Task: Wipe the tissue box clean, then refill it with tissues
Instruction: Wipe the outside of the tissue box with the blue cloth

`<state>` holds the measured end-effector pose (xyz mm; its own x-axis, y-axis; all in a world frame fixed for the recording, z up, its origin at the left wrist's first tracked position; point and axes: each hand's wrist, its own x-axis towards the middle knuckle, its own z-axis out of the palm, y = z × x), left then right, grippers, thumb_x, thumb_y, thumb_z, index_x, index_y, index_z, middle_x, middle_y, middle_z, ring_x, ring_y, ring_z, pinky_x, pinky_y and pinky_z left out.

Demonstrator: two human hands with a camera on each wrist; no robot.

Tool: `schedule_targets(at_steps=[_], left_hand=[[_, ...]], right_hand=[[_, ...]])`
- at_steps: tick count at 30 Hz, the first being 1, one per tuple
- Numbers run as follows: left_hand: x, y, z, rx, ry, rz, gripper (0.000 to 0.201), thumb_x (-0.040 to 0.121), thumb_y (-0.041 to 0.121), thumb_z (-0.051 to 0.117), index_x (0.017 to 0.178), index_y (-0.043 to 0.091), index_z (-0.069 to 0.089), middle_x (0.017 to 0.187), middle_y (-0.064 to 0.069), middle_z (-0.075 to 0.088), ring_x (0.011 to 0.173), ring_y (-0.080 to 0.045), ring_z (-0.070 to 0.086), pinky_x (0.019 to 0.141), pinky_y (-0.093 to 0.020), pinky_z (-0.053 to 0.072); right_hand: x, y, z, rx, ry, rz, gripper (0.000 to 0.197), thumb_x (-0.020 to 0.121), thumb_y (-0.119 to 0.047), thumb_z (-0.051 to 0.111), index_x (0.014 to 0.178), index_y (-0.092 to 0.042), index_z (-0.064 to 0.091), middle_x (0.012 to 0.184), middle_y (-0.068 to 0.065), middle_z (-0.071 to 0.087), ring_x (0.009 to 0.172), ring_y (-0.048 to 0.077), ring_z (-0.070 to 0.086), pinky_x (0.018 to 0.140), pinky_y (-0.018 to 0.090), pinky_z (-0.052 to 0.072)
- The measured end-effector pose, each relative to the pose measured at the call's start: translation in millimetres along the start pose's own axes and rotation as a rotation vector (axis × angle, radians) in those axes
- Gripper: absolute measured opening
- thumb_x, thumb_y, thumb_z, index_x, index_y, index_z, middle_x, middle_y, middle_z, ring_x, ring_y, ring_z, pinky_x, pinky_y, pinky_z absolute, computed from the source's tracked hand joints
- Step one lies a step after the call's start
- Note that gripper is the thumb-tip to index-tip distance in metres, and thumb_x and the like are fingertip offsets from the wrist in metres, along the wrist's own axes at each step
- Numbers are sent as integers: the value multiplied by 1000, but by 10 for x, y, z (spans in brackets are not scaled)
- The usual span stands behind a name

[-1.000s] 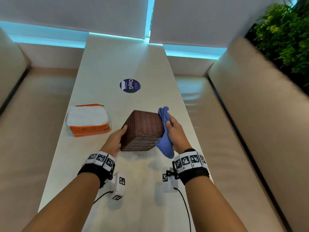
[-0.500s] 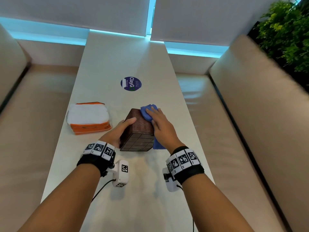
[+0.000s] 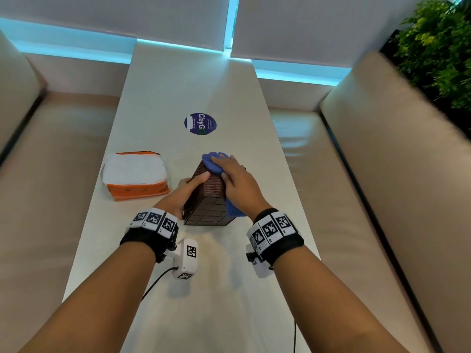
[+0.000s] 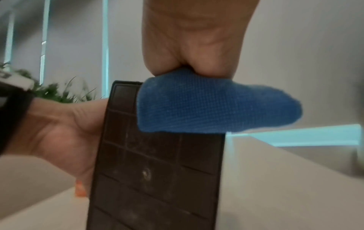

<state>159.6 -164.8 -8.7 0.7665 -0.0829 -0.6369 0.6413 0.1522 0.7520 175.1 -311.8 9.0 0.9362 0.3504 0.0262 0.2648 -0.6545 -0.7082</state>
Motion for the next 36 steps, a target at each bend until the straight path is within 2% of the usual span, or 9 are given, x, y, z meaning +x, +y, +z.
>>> schedule_targets(at_steps=[3, 5, 7, 12, 19, 24, 29, 33, 36], left_hand=[[30, 34, -2, 25, 22, -8, 61, 85, 51, 58, 131, 15, 42, 97, -2, 60, 78, -15, 60, 35, -18, 48], [113, 9, -38, 60, 28, 3, 97, 60, 69, 72, 134, 13, 44, 110, -8, 66, 87, -21, 69, 50, -24, 56], [291, -81, -107, 66, 41, -12, 118, 40, 76, 77, 136, 17, 44, 119, -10, 66, 95, -24, 71, 66, -35, 59], [120, -43, -85, 119, 65, 33, 115, 40, 81, 71, 132, 17, 43, 122, -8, 63, 96, -19, 67, 62, -28, 54], [234, -92, -136, 132, 60, 11, 109, 42, 82, 72, 130, 22, 48, 123, -10, 63, 105, -25, 65, 88, -42, 54], [71, 2, -80, 150, 60, -8, 105, 52, 80, 64, 135, 20, 43, 124, -7, 60, 93, -17, 63, 57, -25, 51], [174, -26, -26, 132, 89, 37, 120, 39, 80, 72, 136, 18, 39, 123, -13, 61, 103, -26, 64, 90, -44, 54], [206, -48, -102, 177, 60, 5, 106, 49, 83, 66, 132, 21, 45, 123, -8, 61, 99, -23, 63, 71, -33, 53], [206, -44, -106, 198, 40, 7, 106, 51, 83, 64, 134, 21, 43, 125, -6, 59, 99, -20, 61, 67, -30, 49]], right_hand=[[22, -10, 2, 88, 202, 227, 47, 96, 0, 35, 140, -16, 43, 146, 9, 42, 139, 27, 33, 113, 35, 28], [47, 30, -20, 127, 309, 344, 48, 95, 0, 36, 139, -15, 44, 141, 11, 47, 130, 27, 44, 104, 29, 36], [39, 99, -53, 198, 311, 319, 45, 96, -3, 37, 139, -15, 45, 142, 8, 49, 130, 24, 46, 104, 23, 34], [-313, 225, -228, 351, 461, 203, 42, 96, 2, 38, 133, -12, 50, 136, 0, 53, 125, 13, 48, 101, 8, 36], [-773, 193, 241, -123, 232, -167, 67, 69, 18, 37, 126, -9, 59, 137, 13, 54, 136, 30, 37, 113, 43, 31], [-762, 345, 62, -98, 316, 194, 66, 75, 25, 39, 128, -10, 57, 143, 11, 47, 142, 31, 31, 118, 49, 22], [-755, 73, 165, -96, 225, -43, 70, 72, 25, 42, 131, -10, 54, 144, 12, 46, 140, 27, 30, 116, 36, 27], [-675, 163, 51, -122, 192, 108, 70, 77, 21, 41, 135, -17, 51, 148, 6, 42, 142, 23, 31, 115, 27, 27], [-600, 167, -185, -112, 196, 322, 59, 82, 15, 39, 131, -15, 54, 132, 9, 56, 125, 27, 50, 88, 17, 36]])
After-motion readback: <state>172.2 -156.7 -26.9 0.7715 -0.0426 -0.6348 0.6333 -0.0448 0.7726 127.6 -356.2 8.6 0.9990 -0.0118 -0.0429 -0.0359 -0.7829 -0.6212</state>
